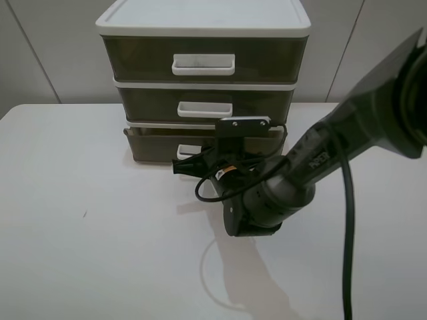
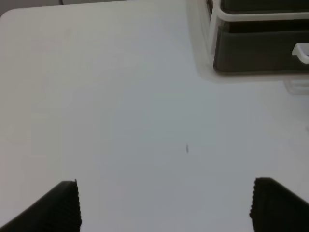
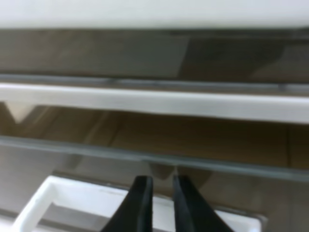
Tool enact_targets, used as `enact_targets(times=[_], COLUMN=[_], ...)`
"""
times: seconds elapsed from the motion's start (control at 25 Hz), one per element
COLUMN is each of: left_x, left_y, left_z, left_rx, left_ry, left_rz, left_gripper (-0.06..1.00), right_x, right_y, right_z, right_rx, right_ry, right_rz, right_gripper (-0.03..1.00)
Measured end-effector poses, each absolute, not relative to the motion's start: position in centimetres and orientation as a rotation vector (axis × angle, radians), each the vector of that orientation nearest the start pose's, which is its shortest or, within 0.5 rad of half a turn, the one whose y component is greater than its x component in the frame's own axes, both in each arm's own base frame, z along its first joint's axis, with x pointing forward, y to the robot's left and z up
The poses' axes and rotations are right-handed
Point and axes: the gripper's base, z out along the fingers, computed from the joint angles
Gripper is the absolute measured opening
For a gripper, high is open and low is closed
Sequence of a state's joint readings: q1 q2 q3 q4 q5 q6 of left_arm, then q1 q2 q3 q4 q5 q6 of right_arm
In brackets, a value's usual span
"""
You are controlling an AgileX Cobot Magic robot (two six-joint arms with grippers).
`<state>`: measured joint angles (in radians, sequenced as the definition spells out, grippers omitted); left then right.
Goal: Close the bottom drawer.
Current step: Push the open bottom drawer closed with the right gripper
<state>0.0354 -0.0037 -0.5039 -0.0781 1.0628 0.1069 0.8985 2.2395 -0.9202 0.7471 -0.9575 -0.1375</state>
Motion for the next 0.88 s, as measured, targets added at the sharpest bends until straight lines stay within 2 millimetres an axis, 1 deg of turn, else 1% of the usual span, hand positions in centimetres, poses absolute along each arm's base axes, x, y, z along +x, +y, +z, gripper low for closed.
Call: enact_targets(times=[0.12, 0.16, 0.36, 0.88], left_x=[-0.6, -0.6, -0.6, -0.6], left_y=[-0.6, -0.6, -0.6, -0.6], left_z=[27.8, 27.8, 27.8, 27.8], left_rx=[0.077, 0.077, 0.077, 0.077], left_ry=[2.035, 2.035, 2.035, 2.035], left_rz=[-0.004, -0.004, -0.004, -0.004], left_gripper=[0.72, 0.72, 0.72, 0.72], right_x=[28.2, 28.6, 29.1, 29.6], right_y=[25.8, 25.8, 26.2, 25.8], right_z=[6.0, 6.1, 6.3, 6.4], right_rx=[-0.124, -0.111, -0.09, -0.087], right_ry=[1.923, 1.92, 1.925, 1.929], right_rz=[0.231, 0.23, 0.243, 0.228], right_gripper=[0.02, 0.02, 0.02, 0.02])
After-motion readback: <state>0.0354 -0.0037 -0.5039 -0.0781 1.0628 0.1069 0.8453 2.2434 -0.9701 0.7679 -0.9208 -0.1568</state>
